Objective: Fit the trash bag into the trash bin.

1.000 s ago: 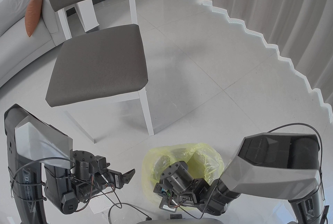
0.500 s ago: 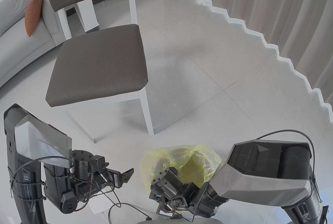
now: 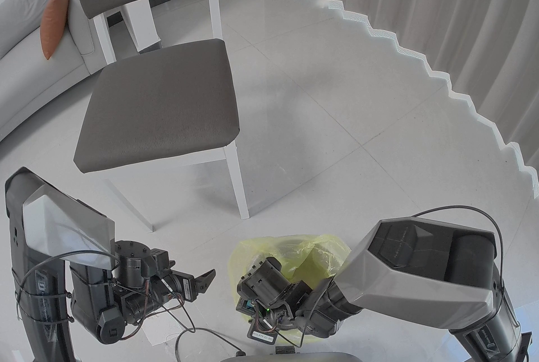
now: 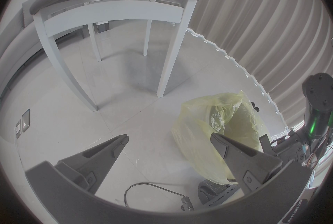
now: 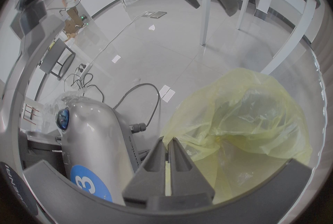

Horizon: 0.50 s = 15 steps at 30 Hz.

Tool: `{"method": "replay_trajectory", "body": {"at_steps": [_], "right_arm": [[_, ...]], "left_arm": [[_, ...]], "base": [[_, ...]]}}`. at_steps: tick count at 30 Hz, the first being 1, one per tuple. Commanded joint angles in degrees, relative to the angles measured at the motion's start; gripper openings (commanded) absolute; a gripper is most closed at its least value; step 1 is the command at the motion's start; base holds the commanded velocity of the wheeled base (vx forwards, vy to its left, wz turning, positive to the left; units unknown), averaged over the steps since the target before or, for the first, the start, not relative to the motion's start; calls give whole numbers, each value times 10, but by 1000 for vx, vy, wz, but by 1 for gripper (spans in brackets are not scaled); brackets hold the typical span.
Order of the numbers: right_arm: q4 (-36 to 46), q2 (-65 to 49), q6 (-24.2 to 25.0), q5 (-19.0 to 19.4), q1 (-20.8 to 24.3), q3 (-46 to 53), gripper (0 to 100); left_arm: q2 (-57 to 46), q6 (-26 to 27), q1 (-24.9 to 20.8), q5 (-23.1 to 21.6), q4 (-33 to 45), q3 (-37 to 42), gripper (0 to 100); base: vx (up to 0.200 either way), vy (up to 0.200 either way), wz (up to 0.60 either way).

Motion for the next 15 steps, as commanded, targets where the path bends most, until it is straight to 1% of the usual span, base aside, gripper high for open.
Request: {"method": "replay_trajectory", "body": {"at_steps": [1,8,15], "right_arm": [[-3,2,-2,0,0,-1,100],[-9,-26,0,0,3,31,100],[-18,-117,2,-9,12,96,100]], "left_arm": [[-1,-1,0,0,-10,0,100],[-8,0,0,0,-10,0,100],[-30,-2,0,-1,-10,4,100]], "base": [[0,0,0],[0,0,0],[0,0,0]]}}
